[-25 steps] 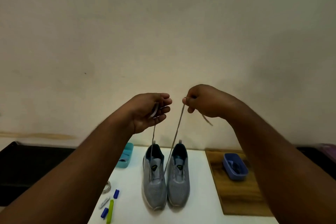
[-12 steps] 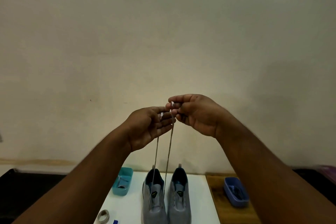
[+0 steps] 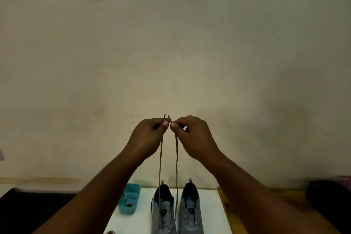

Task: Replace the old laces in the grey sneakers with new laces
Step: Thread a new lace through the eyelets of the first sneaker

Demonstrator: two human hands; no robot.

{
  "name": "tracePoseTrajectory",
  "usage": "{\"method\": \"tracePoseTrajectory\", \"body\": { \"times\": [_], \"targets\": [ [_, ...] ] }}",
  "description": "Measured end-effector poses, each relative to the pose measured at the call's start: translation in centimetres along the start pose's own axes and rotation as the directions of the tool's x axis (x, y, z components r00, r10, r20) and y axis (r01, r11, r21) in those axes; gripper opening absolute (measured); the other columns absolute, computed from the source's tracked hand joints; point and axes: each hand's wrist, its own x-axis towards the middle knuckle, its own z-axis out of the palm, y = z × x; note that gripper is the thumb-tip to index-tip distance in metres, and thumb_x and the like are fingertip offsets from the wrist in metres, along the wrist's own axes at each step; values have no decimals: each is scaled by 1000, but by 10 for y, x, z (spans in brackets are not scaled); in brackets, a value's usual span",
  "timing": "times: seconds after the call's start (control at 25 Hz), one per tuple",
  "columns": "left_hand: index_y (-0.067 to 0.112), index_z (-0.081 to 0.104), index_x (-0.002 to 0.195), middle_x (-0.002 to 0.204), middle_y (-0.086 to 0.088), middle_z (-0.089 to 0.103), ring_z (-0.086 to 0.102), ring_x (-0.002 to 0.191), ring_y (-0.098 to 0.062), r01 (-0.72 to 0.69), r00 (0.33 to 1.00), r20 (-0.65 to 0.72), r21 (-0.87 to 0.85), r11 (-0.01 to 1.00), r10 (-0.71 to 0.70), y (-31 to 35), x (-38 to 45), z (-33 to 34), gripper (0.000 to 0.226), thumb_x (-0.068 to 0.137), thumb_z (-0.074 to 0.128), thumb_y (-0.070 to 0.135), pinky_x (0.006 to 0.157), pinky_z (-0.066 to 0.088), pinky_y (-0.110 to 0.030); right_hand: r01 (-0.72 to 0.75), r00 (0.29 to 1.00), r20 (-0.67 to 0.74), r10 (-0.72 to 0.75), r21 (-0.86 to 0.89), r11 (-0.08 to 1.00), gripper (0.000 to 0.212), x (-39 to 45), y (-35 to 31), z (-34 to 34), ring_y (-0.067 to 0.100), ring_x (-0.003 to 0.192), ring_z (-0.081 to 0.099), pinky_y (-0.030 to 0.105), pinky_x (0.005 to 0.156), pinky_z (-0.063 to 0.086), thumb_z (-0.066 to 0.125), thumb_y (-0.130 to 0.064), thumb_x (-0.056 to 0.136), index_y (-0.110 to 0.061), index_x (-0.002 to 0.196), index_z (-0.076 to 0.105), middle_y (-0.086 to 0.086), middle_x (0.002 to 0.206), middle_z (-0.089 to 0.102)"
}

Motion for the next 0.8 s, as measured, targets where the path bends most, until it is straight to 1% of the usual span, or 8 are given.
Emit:
{"method": "tracePoseTrajectory", "body": {
  "times": [0.04, 0.12, 0.2, 0.36, 0.52, 0.64, 0.72, 0.8],
  "targets": [
    [26, 70, 128, 119, 10, 69, 57, 103, 2, -4, 1000, 19, -23, 1000, 4, 0, 0, 1, 29, 105, 52, 29, 86, 40, -14, 10, 1000, 9, -10, -8, 1000, 20, -1, 0, 2, -4, 82, 58, 15, 68, 38, 62, -40, 100, -29, 102, 79, -15, 92, 68],
    [26, 70, 127, 116, 9, 70, 56, 87, 6, 10, 998, 65, -82, 997, -5, 2, -2, 4, 29, 105, 52, 28, 80, 40, -9, 14, 1000, 17, -14, 15, 1000, 18, -2, 1, 5, -7, 80, 57, 10, 66, 36, 61, -36, 102, -30, 100, 78, -18, 87, 66],
    [26, 72, 124, 114, 10, 72, 57, 80, 7, 11, 999, 49, -118, 993, -5, 0, -2, 7, 27, 105, 53, 29, 79, 43, -11, 20, 1000, 19, -20, 41, 999, 17, -4, 3, 6, -8, 78, 57, 9, 63, 36, 61, -31, 102, -31, 95, 77, -20, 78, 62],
    [28, 77, 114, 108, 15, 74, 60, 97, 8, -39, 999, -27, -103, 994, 36, -6, 0, 14, 24, 103, 55, 31, 89, 47, -21, 42, 999, 32, -42, -25, 999, 18, -6, 6, 1, -4, 77, 58, 12, 65, 39, 61, -32, 102, -27, 99, 78, -17, 81, 63],
    [30, 77, 112, 105, 17, 72, 62, 101, 3, -92, 993, -70, -23, 996, 90, -8, 2, 17, 24, 103, 55, 35, 83, 46, -19, 94, 988, -122, -90, 29, 995, 18, -1, 2, -11, -2, 84, 62, 10, 69, 46, 65, -36, 99, -29, 113, 75, -15, 100, 68],
    [27, 78, 107, 99, 12, 74, 65, 94, -3, -101, 995, -24, -18, 995, 100, -11, 5, 20, 24, 104, 54, 31, 78, 48, -25, 82, 997, -24, -80, 88, 993, 15, 8, -1, -11, 3, 86, 64, 13, 72, 48, 65, -27, 99, -28, 106, 78, -12, 100, 70],
    [28, 77, 102, 92, 10, 73, 66, 90, -7, -133, 991, 1, 42, 990, 133, -17, 6, 21, 22, 103, 55, 29, 79, 52, -32, -4, 997, 70, -9, 183, 983, 15, 14, -2, -15, 6, 82, 69, 21, 74, 53, 65, -23, 99, -24, 97, 79, -9, 89, 75],
    [30, 77, 100, 89, 10, 73, 66, 87, -4, -168, 986, 38, 80, 983, 165, -21, 7, 21, 21, 103, 56, 30, 79, 53, -32, -66, 988, 149, 28, 256, 964, 14, 14, -1, -18, 4, 77, 71, 19, 72, 53, 64, -19, 99, -19, 95, 78, -5, 83, 76]
  ]
}}
